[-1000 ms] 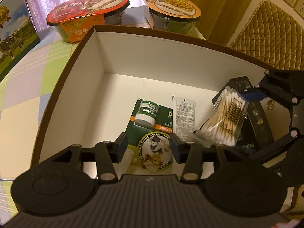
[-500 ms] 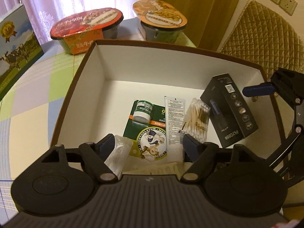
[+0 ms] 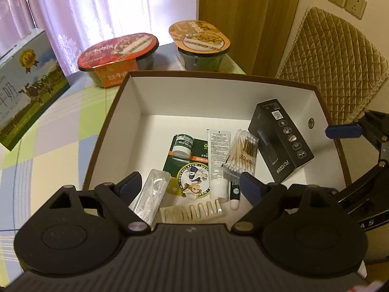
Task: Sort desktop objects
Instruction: 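Open both tools to release the tube and swab bag into the box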
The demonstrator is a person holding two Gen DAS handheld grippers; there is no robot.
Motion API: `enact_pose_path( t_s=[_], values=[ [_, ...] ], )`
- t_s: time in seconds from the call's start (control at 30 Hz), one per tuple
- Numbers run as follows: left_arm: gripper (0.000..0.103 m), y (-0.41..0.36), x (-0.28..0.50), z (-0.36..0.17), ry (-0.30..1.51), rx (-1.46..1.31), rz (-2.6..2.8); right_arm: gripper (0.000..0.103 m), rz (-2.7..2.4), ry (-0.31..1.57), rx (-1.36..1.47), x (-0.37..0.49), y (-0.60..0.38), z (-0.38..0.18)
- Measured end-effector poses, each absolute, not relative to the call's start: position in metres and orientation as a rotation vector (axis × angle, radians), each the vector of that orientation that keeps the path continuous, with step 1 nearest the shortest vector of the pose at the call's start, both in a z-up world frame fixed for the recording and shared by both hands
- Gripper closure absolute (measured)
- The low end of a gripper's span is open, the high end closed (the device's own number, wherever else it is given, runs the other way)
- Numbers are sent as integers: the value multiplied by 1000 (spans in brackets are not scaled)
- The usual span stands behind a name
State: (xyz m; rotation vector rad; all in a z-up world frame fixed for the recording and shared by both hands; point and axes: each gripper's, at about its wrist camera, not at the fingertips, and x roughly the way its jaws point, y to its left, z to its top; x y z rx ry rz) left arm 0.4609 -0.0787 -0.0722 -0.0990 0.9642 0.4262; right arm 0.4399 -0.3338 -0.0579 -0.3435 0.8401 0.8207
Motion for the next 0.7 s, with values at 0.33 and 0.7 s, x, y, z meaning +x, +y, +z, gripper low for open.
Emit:
enact_pose_path(
  t_s=[0.33, 0.7],
  values=[
    [16, -101, 437, -60, 937, -65, 457, 2, 795, 831, -292, 416, -347, -48],
    [14, -117, 407, -48, 903, -62, 456, 2, 757, 824, -235, 387, -352, -37]
  ],
)
